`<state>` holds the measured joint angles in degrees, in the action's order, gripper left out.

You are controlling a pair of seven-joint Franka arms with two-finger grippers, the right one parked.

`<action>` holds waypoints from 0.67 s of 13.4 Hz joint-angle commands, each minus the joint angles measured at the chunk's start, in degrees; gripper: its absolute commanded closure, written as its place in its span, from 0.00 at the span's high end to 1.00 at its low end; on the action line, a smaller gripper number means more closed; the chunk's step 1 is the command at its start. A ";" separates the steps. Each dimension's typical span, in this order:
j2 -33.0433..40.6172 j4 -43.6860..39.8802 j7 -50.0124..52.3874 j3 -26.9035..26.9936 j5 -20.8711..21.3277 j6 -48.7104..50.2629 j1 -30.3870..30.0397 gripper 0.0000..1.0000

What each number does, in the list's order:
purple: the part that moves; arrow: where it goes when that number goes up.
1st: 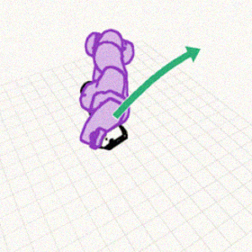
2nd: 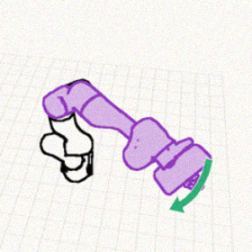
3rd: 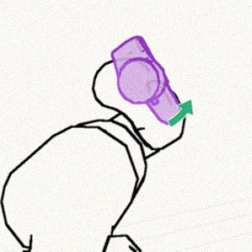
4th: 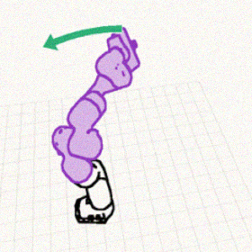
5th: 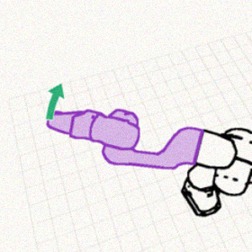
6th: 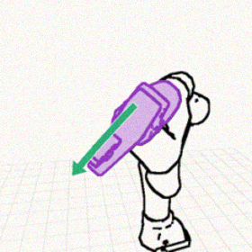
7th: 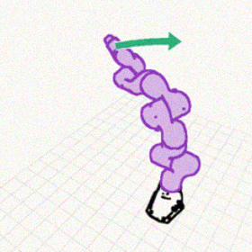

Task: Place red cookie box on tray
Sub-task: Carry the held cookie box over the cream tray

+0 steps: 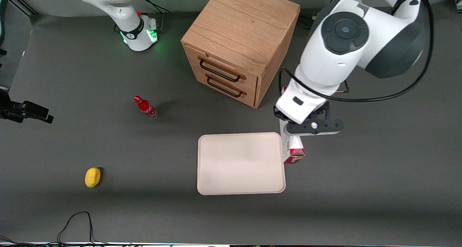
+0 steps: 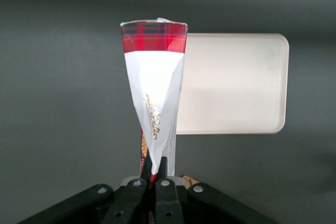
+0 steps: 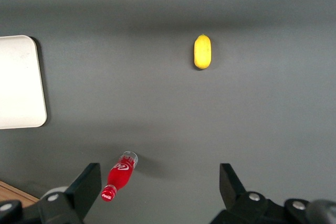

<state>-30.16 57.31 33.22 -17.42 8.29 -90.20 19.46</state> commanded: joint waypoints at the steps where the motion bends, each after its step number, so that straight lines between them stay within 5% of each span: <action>1: -0.33 -0.09 -5.09 0.37 0.59 -0.59 0.67 0.00; 9: -12.18 0.88 -1.31 1.25 0.85 -11.64 -0.56 0.00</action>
<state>-39.86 58.45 30.85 -16.35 8.31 -98.91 18.84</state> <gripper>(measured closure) 0.974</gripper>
